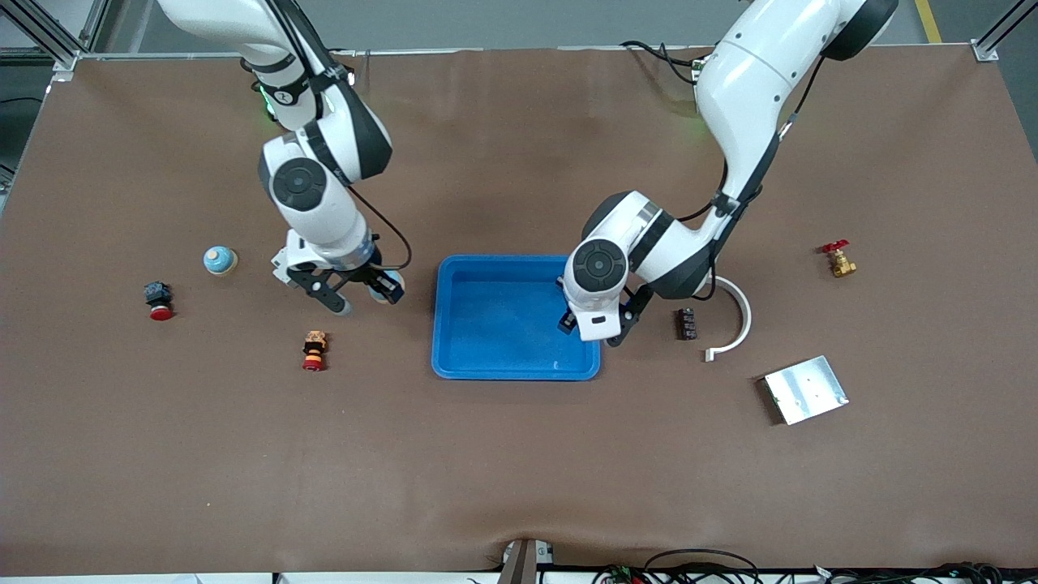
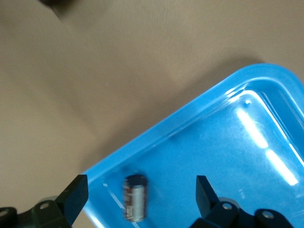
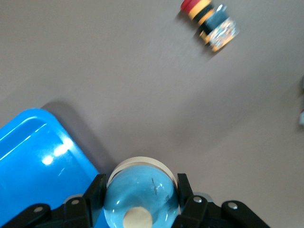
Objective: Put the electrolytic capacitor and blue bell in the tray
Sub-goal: 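Release the capacitor into the tray while the right gripper carries the bell, then reach the second capacitor with the left gripper while the right gripper lowers the bell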
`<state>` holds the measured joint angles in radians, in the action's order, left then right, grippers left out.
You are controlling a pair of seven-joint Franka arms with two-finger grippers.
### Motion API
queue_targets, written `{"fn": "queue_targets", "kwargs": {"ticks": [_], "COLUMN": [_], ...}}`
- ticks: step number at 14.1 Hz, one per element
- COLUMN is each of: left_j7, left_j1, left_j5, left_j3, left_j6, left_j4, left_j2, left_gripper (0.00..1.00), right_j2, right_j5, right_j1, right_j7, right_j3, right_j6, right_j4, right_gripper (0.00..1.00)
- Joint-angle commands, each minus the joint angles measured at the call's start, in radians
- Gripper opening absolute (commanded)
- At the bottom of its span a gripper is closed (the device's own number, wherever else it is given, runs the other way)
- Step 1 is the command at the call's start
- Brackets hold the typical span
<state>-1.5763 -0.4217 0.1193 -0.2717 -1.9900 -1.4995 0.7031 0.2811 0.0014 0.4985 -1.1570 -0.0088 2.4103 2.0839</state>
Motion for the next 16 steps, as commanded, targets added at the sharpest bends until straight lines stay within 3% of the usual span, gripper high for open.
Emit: {"fn": "queue_targets", "kwargs": {"ticks": [1, 6, 12, 16], "left_j7": [0.189, 0.523, 0.944, 1.078], "left_j1": [0.032, 0.125, 0.323, 0.405], "left_j5": [0.022, 0.02, -0.007, -0.007], "left_j3": [0.003, 0.003, -0.009, -0.009], "left_j6": [0.1, 0.154, 0.143, -0.028], "left_j4": [-0.016, -0.051, -0.163, -0.249], "left_j2": [-0.076, -0.2, -0.344, -0.35], "left_gripper": [1.0, 1.0, 1.0, 1.0], "right_j2": [0.061, 0.113, 0.168, 0.222], "right_j5": [-0.008, -0.006, -0.006, -0.008], "right_j1": [0.035, 0.078, 0.147, 0.195], "right_j7": [-0.076, -0.161, -0.276, -0.34], "right_j3": [-0.01, -0.01, -0.01, -0.011], "right_j6": [0.006, 0.006, 0.007, 0.07], "right_j4": [-0.067, -0.123, -0.163, -0.163], "right_gripper": [0.0, 0.0, 0.0, 0.0]}}
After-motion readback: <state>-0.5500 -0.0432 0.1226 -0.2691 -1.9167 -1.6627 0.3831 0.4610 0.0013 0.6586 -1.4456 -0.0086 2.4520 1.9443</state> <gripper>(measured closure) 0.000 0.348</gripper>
